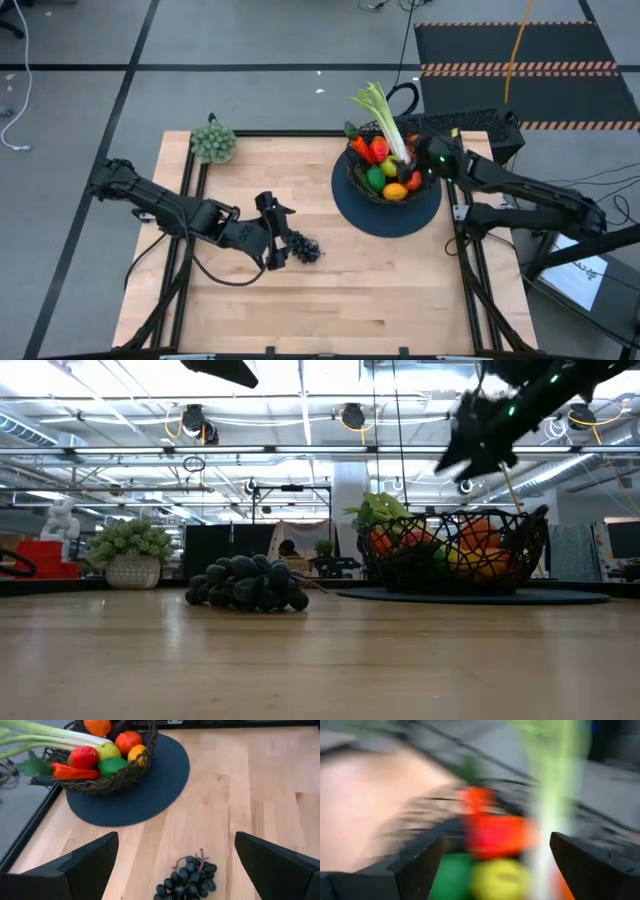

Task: Build produce basket
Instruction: Put the black grapes into the black wire basket

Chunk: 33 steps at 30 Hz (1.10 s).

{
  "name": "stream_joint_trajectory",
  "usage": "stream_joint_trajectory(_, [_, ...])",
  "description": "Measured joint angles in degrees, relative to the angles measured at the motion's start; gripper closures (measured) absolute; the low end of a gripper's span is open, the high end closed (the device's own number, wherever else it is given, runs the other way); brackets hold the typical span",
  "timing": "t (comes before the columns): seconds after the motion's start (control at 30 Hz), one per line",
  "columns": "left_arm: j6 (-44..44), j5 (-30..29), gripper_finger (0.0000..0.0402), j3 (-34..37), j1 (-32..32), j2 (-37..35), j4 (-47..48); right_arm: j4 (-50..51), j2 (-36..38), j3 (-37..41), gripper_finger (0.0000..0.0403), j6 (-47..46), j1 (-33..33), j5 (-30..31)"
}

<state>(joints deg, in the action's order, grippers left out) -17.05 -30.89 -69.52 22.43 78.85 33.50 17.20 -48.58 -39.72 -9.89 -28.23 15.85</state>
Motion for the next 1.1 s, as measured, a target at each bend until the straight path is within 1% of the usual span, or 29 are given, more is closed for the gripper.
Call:
stream_joint_trajectory(0.07, [0.53,-0.05,0.0002,-0.01,0.08,0.17,-0.38,-1.42,2.03,0.0,0.0049,-1.1,3.96,-6.27])
stream_joint_trajectory(0.13, [1.52,-0.01,0.0002,-0.08,-0.39,0.7,-0.81,-3.12,3.31,0.0,0.0056,-1.19,8.84,-8.67])
stream_joint_trajectory(0.17, [1.98,0.06,0.0002,-0.01,-0.47,0.88,-0.51,-3.93,3.53,0.0,0.006,-0.88,11.5,-8.77])
stream_joint_trajectory(0.27, [2.31,-0.14,0.0002,-0.04,-1.05,0.98,-0.82,-5.61,3.11,0.0,0.0073,1.24,20.13,-8.49])
stream_joint_trajectory(0.33, [2.3,-0.09,0.0002,-0.08,-1.54,1.36,-0.72,-7.84,1.55,0.0,0.008,2.32,25.39,-8.07])
stream_joint_trajectory(0.43, [2.31,-0.08,0.0002,0.0,-1.96,1.53,-0.68,-11.0,-2.11,0.0,0.0091,4.16,31.95,-4.05])
stream_joint_trajectory(0.5, [1.91,-0.16,0.0002,-0.04,-2.29,1.33,-0.79,-13.4,-5.28,0.0,0.0096,5.46,35.16,-0.97])
stream_joint_trajectory(0.57, [1.66,-0.14,0.0002,-0.04,-2.48,1.41,-0.73,-15.53,-8.85,0.0,0.0102,6.18,37.62,0.42])
stream_joint_trajectory(0.73, [1.51,-0.14,0.0002,-0.04,-2.53,1.42,-0.68,-22.9,-18.66,0.02,0.0111,6.46,40.93,0.6])
stream_joint_trajectory(1.03, [1.48,-0.05,0.0002,-0.01,-2.53,1.42,-0.56,-39.46,-36.03,0.02,0.0123,5.83,41.27,0.41])
stream_joint_trajectory(1.1, [1.9,1.32,0.0002,0.87,-2.53,1.39,-1.05,-43.27,-39.21,-0.11,0.0127,5.38,41.27,-0.1])
